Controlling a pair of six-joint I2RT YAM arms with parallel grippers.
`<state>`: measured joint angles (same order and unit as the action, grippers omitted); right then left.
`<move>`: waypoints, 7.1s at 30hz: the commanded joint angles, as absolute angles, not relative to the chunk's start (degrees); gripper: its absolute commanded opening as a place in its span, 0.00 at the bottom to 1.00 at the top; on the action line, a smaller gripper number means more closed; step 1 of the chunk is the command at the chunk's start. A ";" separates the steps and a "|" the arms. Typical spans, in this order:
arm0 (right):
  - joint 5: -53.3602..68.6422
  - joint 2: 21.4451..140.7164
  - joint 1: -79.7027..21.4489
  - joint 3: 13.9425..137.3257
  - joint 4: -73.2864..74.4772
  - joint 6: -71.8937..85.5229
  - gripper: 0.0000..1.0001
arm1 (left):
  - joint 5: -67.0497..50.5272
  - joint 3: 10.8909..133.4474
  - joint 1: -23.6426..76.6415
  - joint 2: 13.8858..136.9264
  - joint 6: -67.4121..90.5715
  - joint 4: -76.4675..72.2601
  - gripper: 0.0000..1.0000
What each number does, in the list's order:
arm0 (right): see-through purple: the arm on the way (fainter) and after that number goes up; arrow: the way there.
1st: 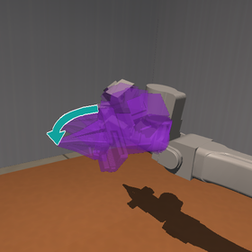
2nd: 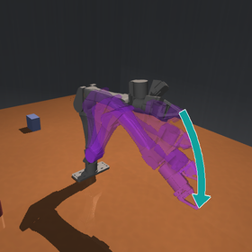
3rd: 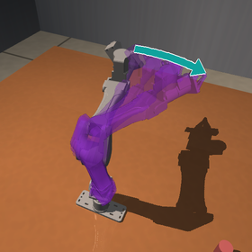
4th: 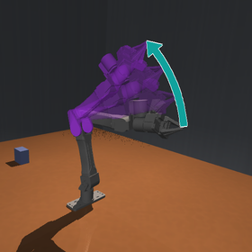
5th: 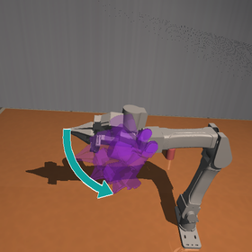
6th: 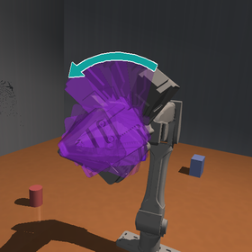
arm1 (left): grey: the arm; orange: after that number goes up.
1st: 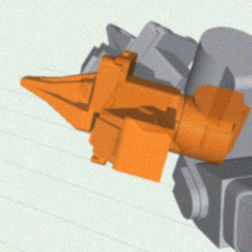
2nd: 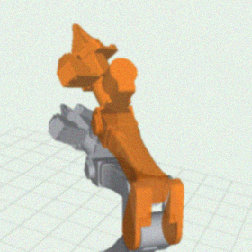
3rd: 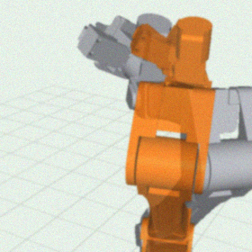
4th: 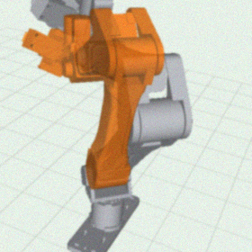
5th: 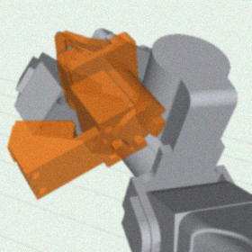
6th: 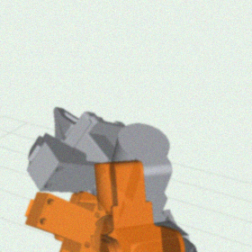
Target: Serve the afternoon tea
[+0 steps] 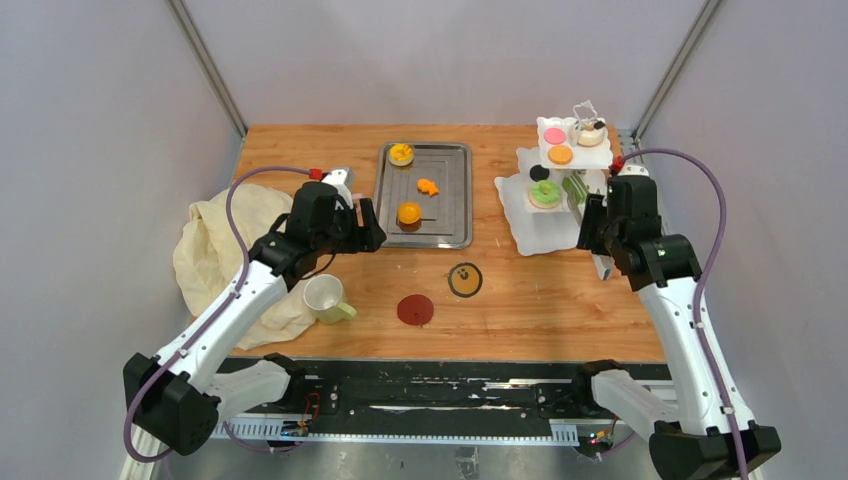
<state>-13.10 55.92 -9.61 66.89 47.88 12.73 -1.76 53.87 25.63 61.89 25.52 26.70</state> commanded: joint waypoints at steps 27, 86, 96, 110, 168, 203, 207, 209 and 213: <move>35.57 45.87 -12.06 72.14 48.67 3.15 0.39 | 5.37 62.42 20.59 57.13 18.08 39.39 0.75; -1.31 119.36 -32.41 105.21 29.99 -2.95 0.47 | 2.64 53.16 20.49 41.84 23.86 39.62 0.88; -1.89 113.11 -32.42 101.59 30.35 -1.48 0.15 | 2.31 53.84 20.49 42.64 23.94 39.34 0.88; 4.49 89.49 -32.67 83.04 29.87 2.14 0.01 | -3.09 55.63 20.51 47.81 23.36 35.44 0.87; -17.65 59.07 -18.99 35.26 0.20 20.40 0.00 | -11.81 53.53 20.57 56.41 24.92 28.94 0.89; -14.34 64.07 -18.93 32.86 -6.60 16.28 0.40 | -8.68 50.88 20.52 54.96 23.91 29.99 0.89; -15.87 60.38 -18.90 31.02 -4.52 15.52 0.45 | -9.31 50.13 20.56 55.99 23.90 29.22 0.89; -15.75 59.57 -18.90 30.60 -3.63 15.39 0.45 | -10.08 50.14 20.56 56.56 23.99 28.87 0.89; -13.01 58.50 -18.97 31.20 0.84 15.98 0.40 | -10.08 50.68 20.56 56.95 23.63 28.77 0.89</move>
